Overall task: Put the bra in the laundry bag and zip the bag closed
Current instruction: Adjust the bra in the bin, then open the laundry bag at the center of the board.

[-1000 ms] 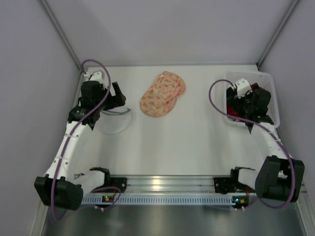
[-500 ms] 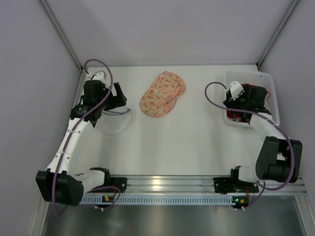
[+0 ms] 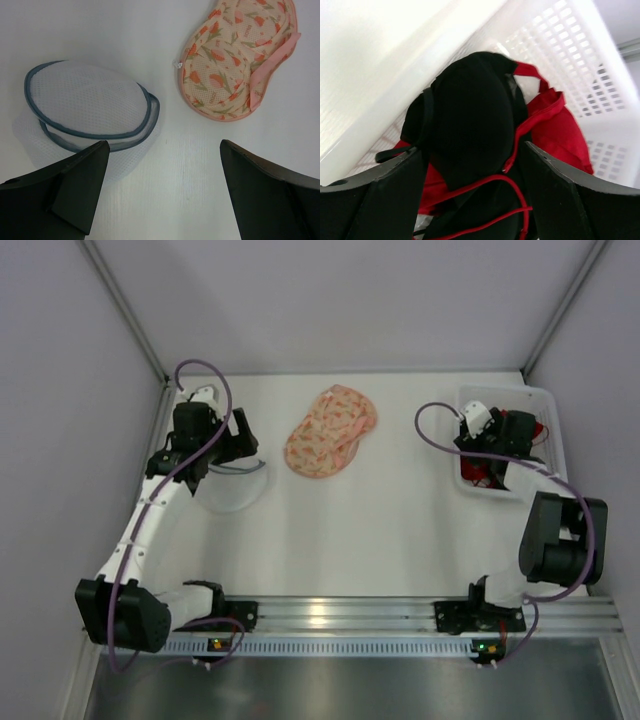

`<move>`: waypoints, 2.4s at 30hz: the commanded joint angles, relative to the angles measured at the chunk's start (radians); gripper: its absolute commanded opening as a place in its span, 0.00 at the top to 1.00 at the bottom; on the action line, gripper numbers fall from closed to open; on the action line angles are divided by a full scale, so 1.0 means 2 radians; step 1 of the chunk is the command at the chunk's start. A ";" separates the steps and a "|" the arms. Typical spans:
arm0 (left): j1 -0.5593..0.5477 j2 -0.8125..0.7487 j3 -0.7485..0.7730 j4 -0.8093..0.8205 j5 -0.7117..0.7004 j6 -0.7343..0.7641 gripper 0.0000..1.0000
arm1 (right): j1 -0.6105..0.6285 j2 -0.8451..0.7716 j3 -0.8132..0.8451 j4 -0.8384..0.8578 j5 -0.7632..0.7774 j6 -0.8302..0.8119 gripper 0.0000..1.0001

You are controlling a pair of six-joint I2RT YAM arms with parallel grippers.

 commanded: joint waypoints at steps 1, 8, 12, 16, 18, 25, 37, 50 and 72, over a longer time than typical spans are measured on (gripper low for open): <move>0.002 0.009 0.003 0.019 0.009 0.006 0.02 | -0.006 0.006 0.003 0.109 -0.004 0.007 0.25; 0.003 0.010 0.003 0.019 0.001 0.010 0.02 | -0.006 0.054 0.025 0.138 -0.007 0.039 0.42; 0.003 0.011 0.002 0.019 -0.002 0.008 0.01 | -0.006 0.069 0.036 0.138 0.007 0.057 0.50; 0.003 0.015 0.004 0.019 -0.001 0.002 0.01 | -0.012 0.062 0.040 0.148 0.014 0.089 0.71; 0.003 0.019 0.005 0.019 0.007 0.000 0.01 | -0.017 0.055 0.045 0.148 0.018 0.099 0.87; 0.003 0.015 0.013 0.016 0.012 0.023 0.01 | -0.017 0.007 0.059 0.172 0.066 0.159 1.00; 0.003 -0.009 0.008 0.016 0.048 0.015 0.02 | -0.018 -0.096 0.023 0.241 0.143 0.273 1.00; 0.002 -0.023 0.004 0.017 0.028 0.010 0.01 | -0.018 -0.038 0.010 0.171 0.171 0.228 0.77; -0.240 0.285 0.262 0.042 -0.188 0.059 0.01 | -0.027 -0.220 0.014 0.070 0.043 0.551 0.01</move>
